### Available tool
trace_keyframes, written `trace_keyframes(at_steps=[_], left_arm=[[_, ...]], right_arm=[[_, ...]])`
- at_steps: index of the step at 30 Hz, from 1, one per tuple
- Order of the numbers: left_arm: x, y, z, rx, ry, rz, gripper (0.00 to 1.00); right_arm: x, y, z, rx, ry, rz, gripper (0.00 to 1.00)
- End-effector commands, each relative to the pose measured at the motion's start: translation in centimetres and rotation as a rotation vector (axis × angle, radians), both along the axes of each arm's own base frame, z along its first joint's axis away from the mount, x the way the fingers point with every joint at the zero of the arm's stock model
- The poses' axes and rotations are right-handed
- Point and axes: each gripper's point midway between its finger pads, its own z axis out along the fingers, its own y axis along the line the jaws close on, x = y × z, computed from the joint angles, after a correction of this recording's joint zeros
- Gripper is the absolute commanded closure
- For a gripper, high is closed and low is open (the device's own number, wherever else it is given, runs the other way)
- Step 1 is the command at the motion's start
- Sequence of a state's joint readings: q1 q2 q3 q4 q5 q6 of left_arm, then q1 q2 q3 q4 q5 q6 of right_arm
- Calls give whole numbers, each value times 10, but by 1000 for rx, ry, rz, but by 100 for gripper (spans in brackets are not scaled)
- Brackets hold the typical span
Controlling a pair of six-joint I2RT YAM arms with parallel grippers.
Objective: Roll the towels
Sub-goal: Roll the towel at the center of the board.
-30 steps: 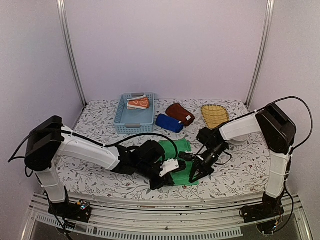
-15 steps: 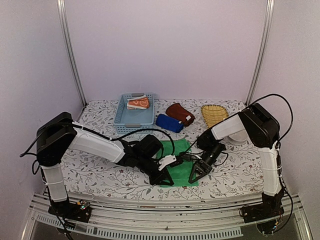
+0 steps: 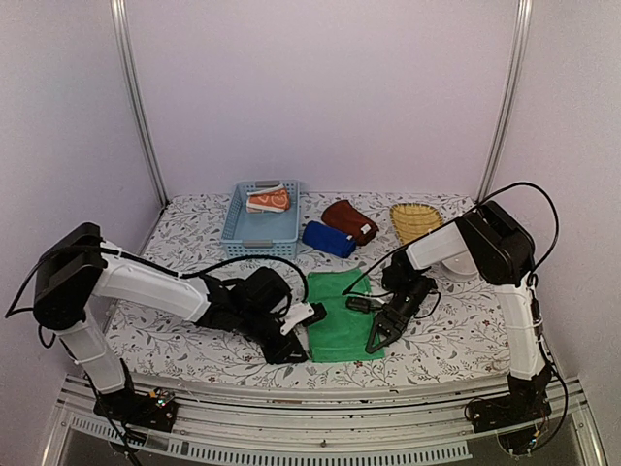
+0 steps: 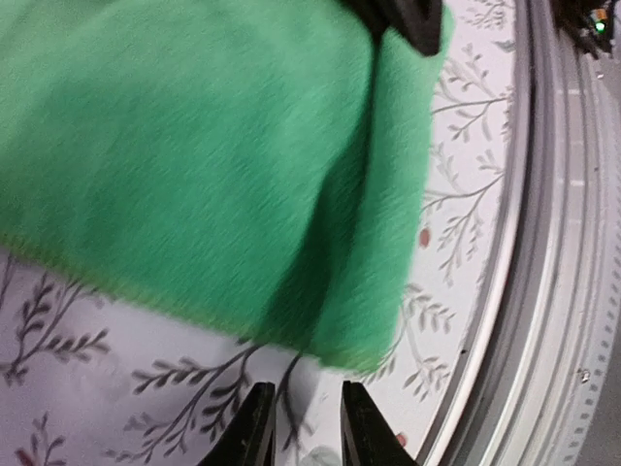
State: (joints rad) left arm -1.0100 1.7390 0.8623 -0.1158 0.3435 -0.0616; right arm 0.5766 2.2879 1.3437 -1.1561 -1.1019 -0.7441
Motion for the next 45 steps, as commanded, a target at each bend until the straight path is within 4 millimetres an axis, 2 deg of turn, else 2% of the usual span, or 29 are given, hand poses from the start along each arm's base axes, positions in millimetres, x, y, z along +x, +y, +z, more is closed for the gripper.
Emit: trace_keyframes(at_steps=[1,4,7,10,13,18,21,24,31,32,36,38,39,42,45], left_arm=[[-2,29,2,166,-176,66,73],[-20,1,21,127,-347,-41,70],[-28,-28,35,80,-462,-119,68],[-31,-51,43,48,-518,-191,67],[-31,-63,40,38,-555,-238,64],[-22,-68,23,62,-611,-260,60],[-11,-62,-3,141,-616,-254,60],[-5,-54,-18,190,-603,-229,61],[-6,-38,-30,232,-584,-213,62],[-7,-37,-30,235,-579,-214,62],[-8,-27,-43,290,-561,-223,73],[-8,-26,-48,317,-550,-225,81],[-8,-26,-49,322,-543,-223,84],[-11,-33,-41,290,-527,-220,91],[-14,-36,-35,261,-504,-220,96]], right_arm=[[-9,-25,-44,-161,54,17,97],[-8,-25,-43,-162,45,17,97],[-6,-24,-43,-163,42,14,97],[-6,-24,-44,-164,44,13,97],[-6,-23,-44,-166,47,12,97],[-5,-22,-43,-160,46,8,97],[-6,-22,-43,-160,51,7,97],[-7,-23,-41,-154,53,7,97],[-12,-24,-37,-137,65,8,97],[-9,-22,-29,-120,41,6,97],[-6,-18,-14,-89,24,2,95],[-3,-17,-5,-73,8,2,90],[-1,-16,1,-63,-8,4,84],[10,-19,23,-47,-85,-7,68],[28,-28,50,-37,-204,-27,58]])
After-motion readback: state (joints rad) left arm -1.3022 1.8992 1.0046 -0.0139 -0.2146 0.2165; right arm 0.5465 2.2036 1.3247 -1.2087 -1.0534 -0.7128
